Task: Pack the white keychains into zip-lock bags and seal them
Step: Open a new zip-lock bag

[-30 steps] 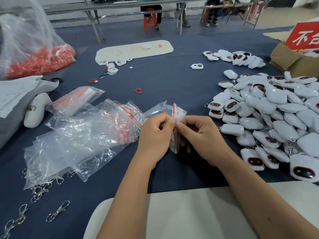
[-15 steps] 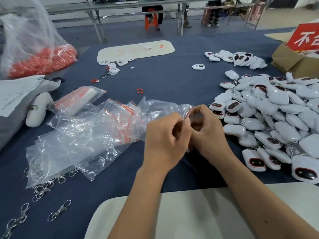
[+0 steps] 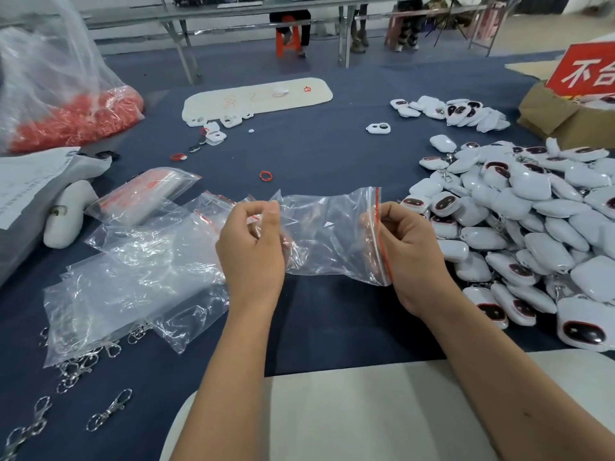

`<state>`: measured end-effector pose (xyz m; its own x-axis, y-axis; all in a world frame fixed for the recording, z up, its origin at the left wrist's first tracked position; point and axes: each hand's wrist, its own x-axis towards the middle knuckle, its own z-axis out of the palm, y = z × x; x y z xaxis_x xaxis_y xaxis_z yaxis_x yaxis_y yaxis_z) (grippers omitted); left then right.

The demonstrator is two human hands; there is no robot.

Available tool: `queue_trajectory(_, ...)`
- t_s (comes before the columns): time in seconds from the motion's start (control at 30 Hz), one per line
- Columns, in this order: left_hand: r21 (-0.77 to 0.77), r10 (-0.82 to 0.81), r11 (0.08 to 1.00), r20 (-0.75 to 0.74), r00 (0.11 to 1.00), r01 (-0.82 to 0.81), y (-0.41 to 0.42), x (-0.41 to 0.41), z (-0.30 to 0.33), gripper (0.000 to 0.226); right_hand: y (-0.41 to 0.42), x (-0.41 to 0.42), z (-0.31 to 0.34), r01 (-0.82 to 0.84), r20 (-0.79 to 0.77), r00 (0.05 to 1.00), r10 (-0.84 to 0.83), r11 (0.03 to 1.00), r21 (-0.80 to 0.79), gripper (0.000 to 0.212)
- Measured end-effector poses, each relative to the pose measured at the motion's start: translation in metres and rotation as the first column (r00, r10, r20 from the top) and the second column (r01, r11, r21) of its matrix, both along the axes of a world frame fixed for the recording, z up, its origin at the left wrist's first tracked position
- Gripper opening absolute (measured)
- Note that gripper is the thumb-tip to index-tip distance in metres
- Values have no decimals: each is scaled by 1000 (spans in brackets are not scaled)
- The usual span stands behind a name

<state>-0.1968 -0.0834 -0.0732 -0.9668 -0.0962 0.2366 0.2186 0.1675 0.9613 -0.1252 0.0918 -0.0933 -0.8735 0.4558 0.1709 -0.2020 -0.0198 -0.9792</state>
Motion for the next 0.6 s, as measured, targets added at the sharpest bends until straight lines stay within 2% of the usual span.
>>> queue_trajectory(0.07, 25, 106, 994, -26, 994, -106, -2, 0, 2, 14, 2, -4, -6, 183, 21, 983, -184, 982, 37, 22)
queue_trajectory(0.13, 6, 184, 983, -51, 982, -184, -3, 2, 3, 15, 3, -8, -12, 314, 37, 945, -324, 934, 171, 20)
queue_trajectory(0.2, -60, 253, 964, -110, 961, -261, -3, 6, 2, 11, 1, -10, -14, 306, 60, 940, -334, 911, 277, 17)
queue_trajectory(0.27, -189, 342, 896, -282, 897, -401, -2, 9, 5, 17, 1, -9, -13, 259, 82, 954, -290, 927, 270, 17)
queue_trajectory(0.33, -192, 316, 872, -484, 816, -451, 2, 13, 7, 26, -1, -6, -8, 199, 82, 971, -224, 951, 238, 17)
queue_trajectory(0.37, -170, 243, 908, -530, 813, -382, 9, 18, 8, 27, -3, -4, -6, 151, 88, 980, -176, 959, 240, 21)
queue_trajectory(0.43, -206, 19, 970, -464, 885, -129, 26, 32, 8, 37, -7, 0, -1, 31, 106, 992, -64, 956, 292, 35)
queue_trajectory(0.47, -281, -86, 959, -385, 919, -28, 35, 38, 6, 44, -8, 2, 1, -18, 110, 994, -20, 945, 326, 40)
queue_trajectory(0.53, -450, -202, 891, -289, 936, 54, 45, 45, -1, 48, -8, 4, 4, -59, 119, 993, 18, 935, 350, 42)
queue_trajectory(0.6, -476, -210, 877, -264, 941, 62, 47, 43, -6, 36, -8, 4, 5, -32, 132, 991, -16, 936, 351, 41)
